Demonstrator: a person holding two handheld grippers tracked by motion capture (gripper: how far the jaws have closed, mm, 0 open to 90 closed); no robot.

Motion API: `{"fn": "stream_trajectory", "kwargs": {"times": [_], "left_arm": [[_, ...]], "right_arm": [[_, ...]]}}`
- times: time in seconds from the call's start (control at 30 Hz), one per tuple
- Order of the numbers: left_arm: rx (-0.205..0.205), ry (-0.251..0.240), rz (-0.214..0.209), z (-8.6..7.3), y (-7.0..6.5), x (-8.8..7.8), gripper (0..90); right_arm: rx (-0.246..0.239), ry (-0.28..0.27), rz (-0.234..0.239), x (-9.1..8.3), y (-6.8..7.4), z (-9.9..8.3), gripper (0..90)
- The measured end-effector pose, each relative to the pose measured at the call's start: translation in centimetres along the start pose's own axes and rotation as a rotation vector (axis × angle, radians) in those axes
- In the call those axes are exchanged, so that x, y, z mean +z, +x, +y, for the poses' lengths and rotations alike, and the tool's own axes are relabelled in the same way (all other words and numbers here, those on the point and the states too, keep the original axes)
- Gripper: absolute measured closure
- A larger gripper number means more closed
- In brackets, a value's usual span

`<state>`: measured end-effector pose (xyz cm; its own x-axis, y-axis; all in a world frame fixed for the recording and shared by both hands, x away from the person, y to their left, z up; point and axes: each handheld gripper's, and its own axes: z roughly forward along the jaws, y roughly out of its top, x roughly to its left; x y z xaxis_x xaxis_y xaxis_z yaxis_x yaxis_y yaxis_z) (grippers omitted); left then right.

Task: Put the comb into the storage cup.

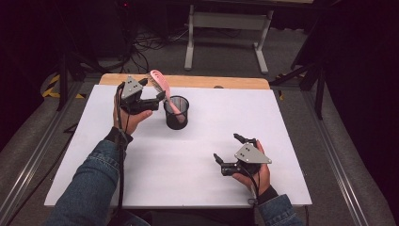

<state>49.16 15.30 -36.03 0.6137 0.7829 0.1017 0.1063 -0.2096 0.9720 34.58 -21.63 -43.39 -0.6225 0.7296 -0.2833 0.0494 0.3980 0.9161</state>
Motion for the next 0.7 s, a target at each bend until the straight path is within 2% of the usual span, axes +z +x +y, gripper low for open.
{"fn": "stream_trajectory", "kwargs": {"times": [0.47, 0.7], "left_arm": [[0.011, -0.011, -0.006, 0.42, -0.06, -0.63, 14.4], [-0.001, -0.007, -0.005, 0.34, 0.32, -1.01, 9.9]], "right_arm": [[0.0, -0.002, -0.001, -0.02, 0.02, 0.02, 5.3], [0.001, -0.004, -0.002, -0.08, 0.01, 0.05, 5.2]]}}
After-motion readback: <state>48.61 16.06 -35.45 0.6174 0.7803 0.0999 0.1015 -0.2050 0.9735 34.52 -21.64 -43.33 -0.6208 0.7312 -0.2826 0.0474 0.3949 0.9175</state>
